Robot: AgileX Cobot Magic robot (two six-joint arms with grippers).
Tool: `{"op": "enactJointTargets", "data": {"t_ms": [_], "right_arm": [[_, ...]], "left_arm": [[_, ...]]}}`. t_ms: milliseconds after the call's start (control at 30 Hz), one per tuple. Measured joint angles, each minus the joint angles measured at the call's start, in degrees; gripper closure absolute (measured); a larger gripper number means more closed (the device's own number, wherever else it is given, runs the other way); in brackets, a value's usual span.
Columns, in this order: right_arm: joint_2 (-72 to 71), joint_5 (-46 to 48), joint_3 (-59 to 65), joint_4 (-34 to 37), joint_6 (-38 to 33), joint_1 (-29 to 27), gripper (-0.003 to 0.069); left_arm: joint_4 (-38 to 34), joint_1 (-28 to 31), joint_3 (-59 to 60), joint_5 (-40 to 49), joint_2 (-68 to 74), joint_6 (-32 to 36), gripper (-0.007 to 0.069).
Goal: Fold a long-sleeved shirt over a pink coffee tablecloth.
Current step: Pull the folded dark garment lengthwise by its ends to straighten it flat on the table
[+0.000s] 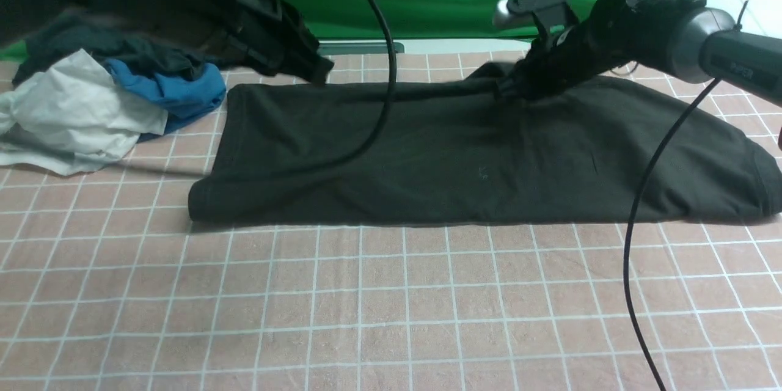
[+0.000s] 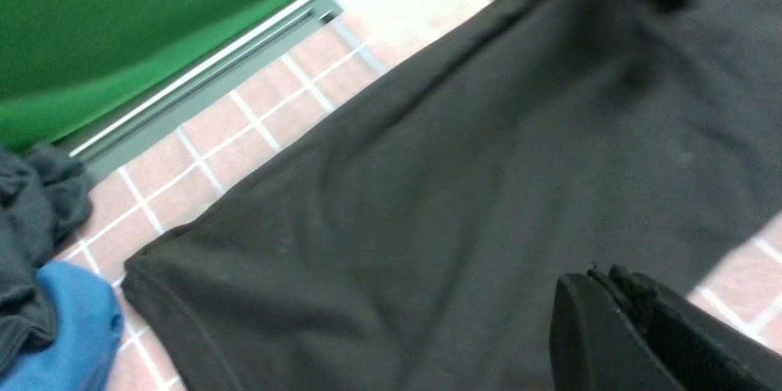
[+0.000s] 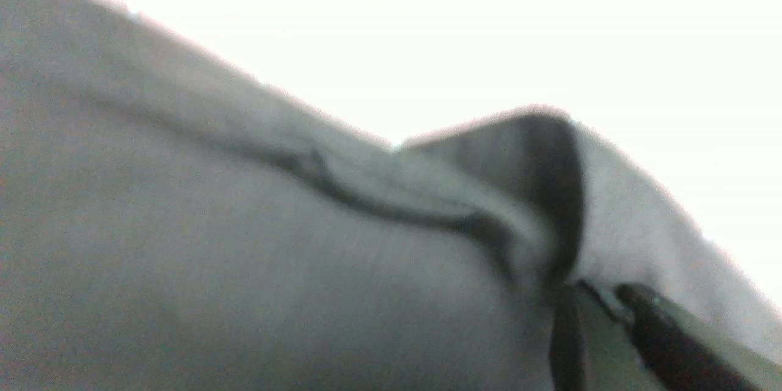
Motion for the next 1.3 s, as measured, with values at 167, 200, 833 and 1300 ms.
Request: {"op": "enactJointTargets", "data": {"t_ms": [167,200,833,1300], "right_arm": [[1.29,-14.89,-0.34,0.1,0.18,-1.47,0.0592],[1.29,-15.14,-0.34,0.1,0.35,-1.72,0.059],[-0.58,13.11,-2.58,3.39,-0.8,2.0,0.0565],[7.06,-4.3,-11.97,3.39,4.69,-3.8,0.0517]], "left_arm": [[0.0,-3.62,9.89,-2.17,-11.0,2.0,0.061],[0.0,-3.71,10.31,-2.17,-11.45,2.08,0.061],[1.95,-4.32,30.57,-2.76,-30.25,-3.04,0.061],[3.33,-4.32,30.57,1.3,-30.35,-1.74,0.061]]}}
